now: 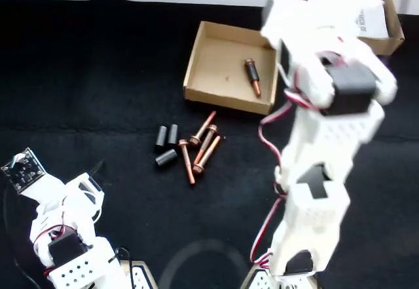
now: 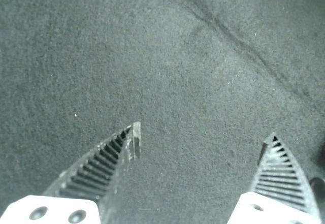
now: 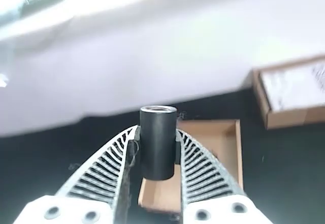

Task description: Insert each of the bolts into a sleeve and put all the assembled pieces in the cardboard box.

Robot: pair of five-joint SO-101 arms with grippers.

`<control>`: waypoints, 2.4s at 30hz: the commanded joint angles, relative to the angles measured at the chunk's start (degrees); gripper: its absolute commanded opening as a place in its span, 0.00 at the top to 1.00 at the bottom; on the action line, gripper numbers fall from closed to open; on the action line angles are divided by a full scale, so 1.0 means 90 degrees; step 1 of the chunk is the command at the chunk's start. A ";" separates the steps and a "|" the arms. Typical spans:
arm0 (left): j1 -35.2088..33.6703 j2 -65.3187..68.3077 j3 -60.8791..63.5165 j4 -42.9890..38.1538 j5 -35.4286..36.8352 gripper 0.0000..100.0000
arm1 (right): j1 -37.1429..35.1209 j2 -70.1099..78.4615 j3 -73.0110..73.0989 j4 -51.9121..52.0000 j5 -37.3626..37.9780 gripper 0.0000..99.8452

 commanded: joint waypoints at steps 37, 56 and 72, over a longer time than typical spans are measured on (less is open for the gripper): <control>0.0864 -0.0044 -0.1538 0.1407 -0.1612 0.63 | 0.3433 -0.2935 -0.0757 0.0034 -0.0488 0.99; 0.1333 -0.0034 -0.4547 0.3458 -0.2032 0.63 | 0.1841 -0.4420 -0.0689 0.0063 0.0137 0.99; 0.1724 0.3043 -0.6774 0.3897 -0.1543 0.63 | 0.1851 -0.7937 0.5475 -0.0132 -0.0147 0.99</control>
